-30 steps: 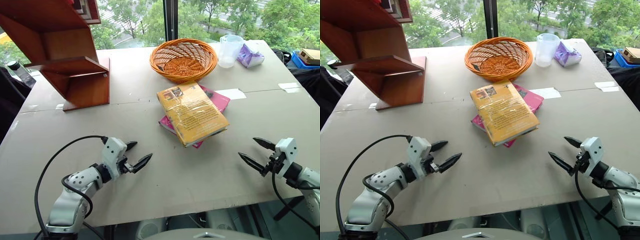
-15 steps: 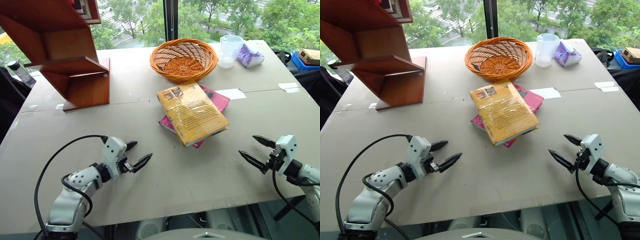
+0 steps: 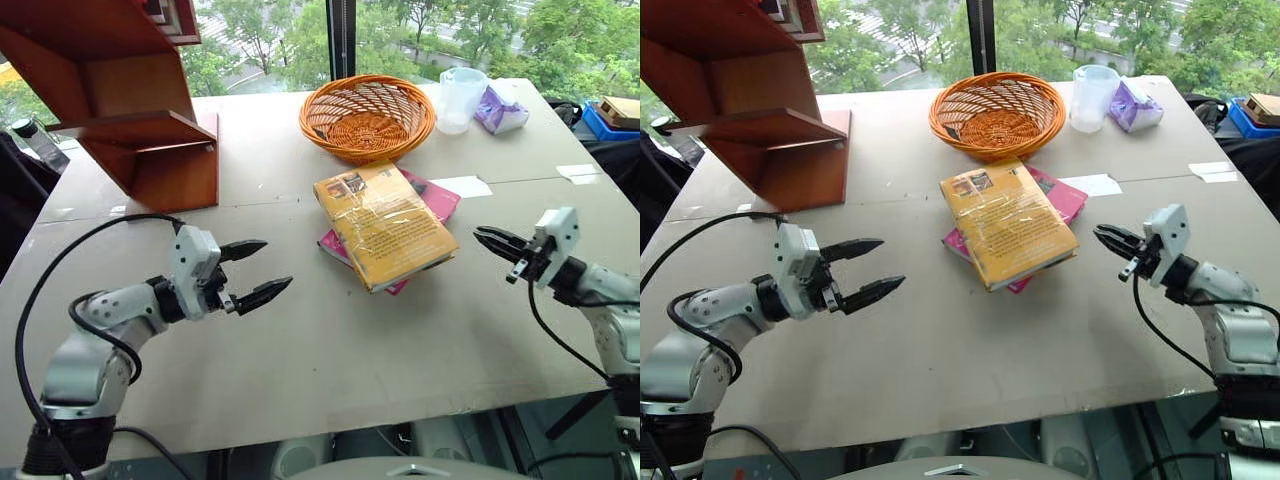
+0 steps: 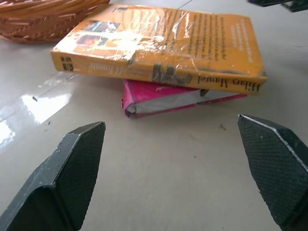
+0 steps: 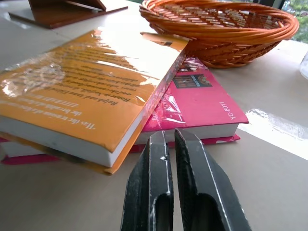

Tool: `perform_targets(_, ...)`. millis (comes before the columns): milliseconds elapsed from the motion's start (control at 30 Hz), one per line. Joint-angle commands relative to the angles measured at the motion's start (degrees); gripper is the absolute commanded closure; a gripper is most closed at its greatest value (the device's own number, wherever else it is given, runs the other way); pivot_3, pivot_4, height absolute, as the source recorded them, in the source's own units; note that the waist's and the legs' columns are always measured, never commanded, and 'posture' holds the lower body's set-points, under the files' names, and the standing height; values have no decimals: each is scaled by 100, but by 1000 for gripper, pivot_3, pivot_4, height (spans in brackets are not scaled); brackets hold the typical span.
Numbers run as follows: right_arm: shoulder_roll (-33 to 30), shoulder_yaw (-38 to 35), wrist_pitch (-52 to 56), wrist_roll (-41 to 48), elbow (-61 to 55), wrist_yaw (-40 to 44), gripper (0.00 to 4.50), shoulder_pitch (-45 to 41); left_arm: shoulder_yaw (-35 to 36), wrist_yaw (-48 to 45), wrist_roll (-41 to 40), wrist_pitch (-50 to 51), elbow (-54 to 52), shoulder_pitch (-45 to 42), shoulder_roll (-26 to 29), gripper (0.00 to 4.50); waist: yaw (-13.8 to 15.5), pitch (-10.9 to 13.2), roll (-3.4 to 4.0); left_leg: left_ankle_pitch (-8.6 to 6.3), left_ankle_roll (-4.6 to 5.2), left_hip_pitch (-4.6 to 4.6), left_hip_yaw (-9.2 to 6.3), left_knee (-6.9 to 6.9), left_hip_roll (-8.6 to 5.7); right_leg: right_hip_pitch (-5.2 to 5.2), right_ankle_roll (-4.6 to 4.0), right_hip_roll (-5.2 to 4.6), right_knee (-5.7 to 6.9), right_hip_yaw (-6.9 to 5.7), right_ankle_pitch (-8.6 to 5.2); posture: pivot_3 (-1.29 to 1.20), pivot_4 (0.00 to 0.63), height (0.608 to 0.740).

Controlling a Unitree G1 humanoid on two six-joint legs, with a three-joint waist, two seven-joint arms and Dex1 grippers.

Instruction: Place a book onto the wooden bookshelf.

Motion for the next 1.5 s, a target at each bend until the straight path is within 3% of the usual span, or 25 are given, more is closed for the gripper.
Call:
perform_targets(33, -24, 406, -313, -655, 717, -54, 4480, -683, 245, -263, -269, 52, -221, -107, 213, 0, 0, 5, 0, 0, 0, -7, 1, 0, 0, -7, -15, 0, -1, 2, 9, 0, 150, 740)
perform_targets(300, 366, 804, -837, -1126, 2304, 116, 4480, -1872, 557, -25, -273, 123, -609, 184, 275, 0, 5, 21, -14, 0, -1, -22, 4, -1, -2, -15, 3, -2, -10, 11, 24, 0, 150, 740)
perform_targets(767, 1122, 1239, -879, -1211, 2167, 471, 4480, -2134, 602, 344, -363, 315, -847, 330, 134, 0, -68, 21, -14, 1, -2, -12, -2, 1, -1, -14, -4, 1, 3, 18, 30, 0, 150, 740)
perform_targets(1500, 1380, 1162, -814, -1163, 1836, 304, 4480, -2053, 637, 588, -576, 442, -630, 275, -164, 0, -127, 22, -13, 2, -3, -11, 1, 1, -1, -14, -3, 0, 4, 21, 31, 0, 150, 740)
